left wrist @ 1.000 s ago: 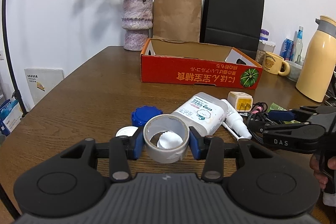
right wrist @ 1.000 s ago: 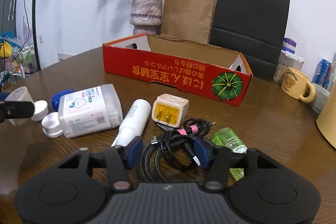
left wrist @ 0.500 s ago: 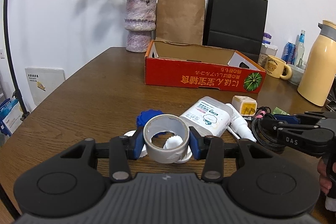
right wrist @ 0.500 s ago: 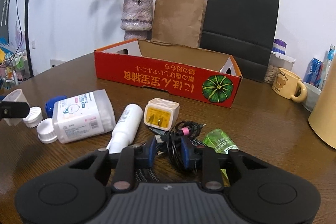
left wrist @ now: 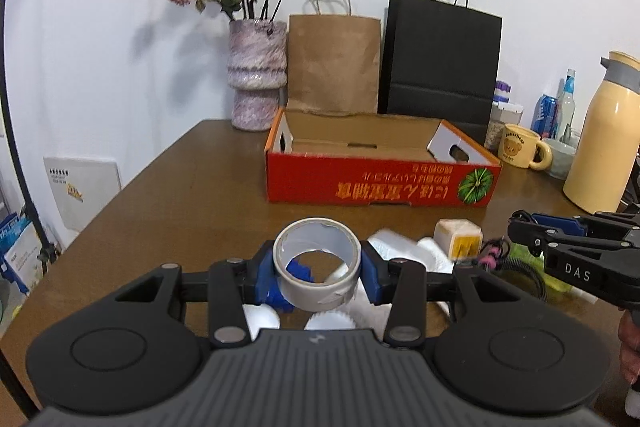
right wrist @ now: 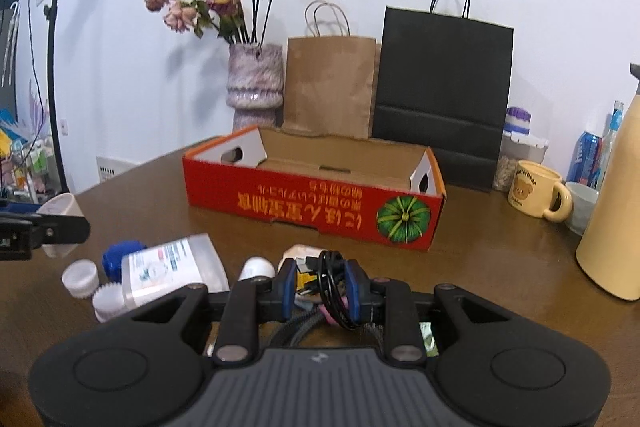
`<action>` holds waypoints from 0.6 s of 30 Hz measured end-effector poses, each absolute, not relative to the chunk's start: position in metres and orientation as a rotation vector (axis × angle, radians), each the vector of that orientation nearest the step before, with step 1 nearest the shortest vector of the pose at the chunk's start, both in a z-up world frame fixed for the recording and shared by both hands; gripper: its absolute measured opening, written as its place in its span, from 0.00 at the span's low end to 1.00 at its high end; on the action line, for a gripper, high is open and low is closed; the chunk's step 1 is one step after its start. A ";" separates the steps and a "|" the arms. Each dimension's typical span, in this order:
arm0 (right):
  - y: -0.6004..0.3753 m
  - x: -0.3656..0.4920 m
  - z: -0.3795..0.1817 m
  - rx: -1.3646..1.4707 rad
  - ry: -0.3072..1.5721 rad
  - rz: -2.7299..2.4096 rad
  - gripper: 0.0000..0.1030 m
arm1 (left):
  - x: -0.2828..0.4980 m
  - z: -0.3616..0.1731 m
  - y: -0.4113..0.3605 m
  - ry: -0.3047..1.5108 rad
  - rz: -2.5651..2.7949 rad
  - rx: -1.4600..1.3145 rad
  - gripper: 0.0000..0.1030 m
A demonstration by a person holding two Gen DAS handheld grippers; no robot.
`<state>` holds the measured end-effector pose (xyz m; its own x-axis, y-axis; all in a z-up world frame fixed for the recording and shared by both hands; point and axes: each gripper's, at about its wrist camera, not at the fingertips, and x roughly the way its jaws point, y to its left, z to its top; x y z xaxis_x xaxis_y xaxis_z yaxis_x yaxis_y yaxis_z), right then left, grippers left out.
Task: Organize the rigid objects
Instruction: 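Lift the tape roll with the left tool while the right tool grasps the black cable, then carry tape and cable into the red box and open both tools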
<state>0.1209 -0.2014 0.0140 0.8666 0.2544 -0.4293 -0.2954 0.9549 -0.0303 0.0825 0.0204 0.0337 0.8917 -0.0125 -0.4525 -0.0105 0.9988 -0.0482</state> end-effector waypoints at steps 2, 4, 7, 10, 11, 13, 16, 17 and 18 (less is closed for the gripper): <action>-0.201 0.123 0.020 -0.086 0.421 0.286 0.24 | 0.087 0.041 0.017 0.453 -0.003 -0.045 0.43; -0.200 0.126 0.026 -0.077 0.406 0.283 0.24 | 0.094 0.049 0.013 0.436 0.002 -0.036 0.43; -0.197 0.133 0.035 -0.065 0.384 0.278 0.24 | 0.106 0.060 0.007 0.418 -0.001 -0.031 0.43; -0.193 0.140 0.045 -0.056 0.361 0.277 0.24 | 0.120 0.071 0.003 0.399 0.002 -0.031 0.43; -0.192 0.143 0.048 -0.055 0.351 0.274 0.24 | 0.125 0.074 0.002 0.395 -0.002 -0.035 0.43; -0.190 0.148 0.054 -0.049 0.335 0.272 0.24 | 0.135 0.080 0.000 0.387 -0.005 -0.040 0.43; -0.188 0.159 0.063 -0.036 0.314 0.262 0.24 | 0.150 0.087 -0.003 0.376 -0.005 -0.046 0.43; -0.188 0.164 0.066 -0.033 0.309 0.259 0.24 | 0.155 0.089 -0.004 0.373 -0.004 -0.049 0.43; -0.187 0.168 0.068 -0.029 0.305 0.255 0.24 | 0.160 0.091 -0.004 0.369 -0.003 -0.053 0.43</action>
<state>0.1676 -0.1874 0.0678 0.9222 0.2439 -0.3002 -0.2525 0.9675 0.0102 0.1598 -0.0041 0.0911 0.9325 -0.0125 -0.3608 -0.0067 0.9986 -0.0519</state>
